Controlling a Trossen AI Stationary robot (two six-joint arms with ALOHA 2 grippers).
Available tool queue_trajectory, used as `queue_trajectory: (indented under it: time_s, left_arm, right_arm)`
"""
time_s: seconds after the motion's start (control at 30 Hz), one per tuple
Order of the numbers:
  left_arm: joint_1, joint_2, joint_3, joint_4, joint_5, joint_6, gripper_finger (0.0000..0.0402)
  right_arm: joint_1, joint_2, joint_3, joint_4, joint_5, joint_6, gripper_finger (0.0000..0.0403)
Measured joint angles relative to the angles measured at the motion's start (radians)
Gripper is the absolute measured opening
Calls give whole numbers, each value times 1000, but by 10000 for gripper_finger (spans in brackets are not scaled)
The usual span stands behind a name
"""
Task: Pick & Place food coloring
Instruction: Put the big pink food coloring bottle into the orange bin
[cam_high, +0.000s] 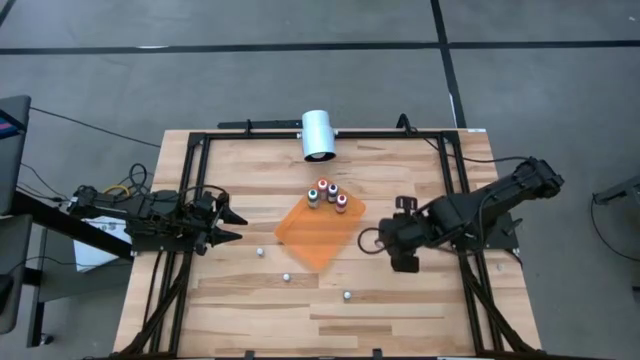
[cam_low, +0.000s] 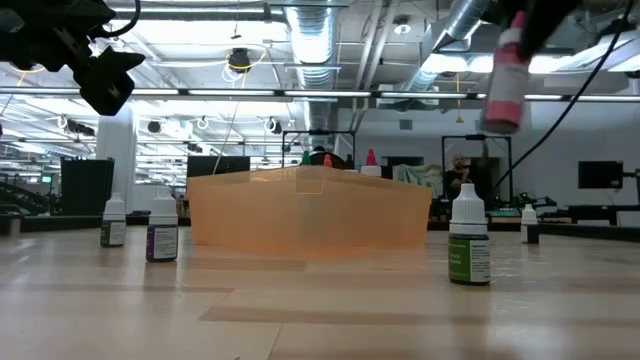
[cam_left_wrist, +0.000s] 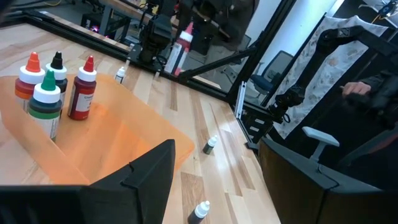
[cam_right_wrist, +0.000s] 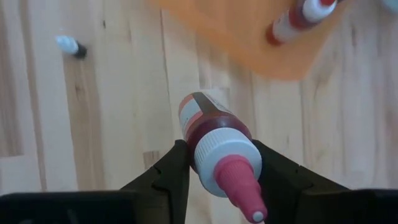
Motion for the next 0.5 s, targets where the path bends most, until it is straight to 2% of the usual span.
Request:
queue_trajectory:
  time_s: [0.5]
  left_arm:
    - [0,0,0,0,0,1,224]
  right_arm:
    - [-78,0,186,21,3,-166,135]
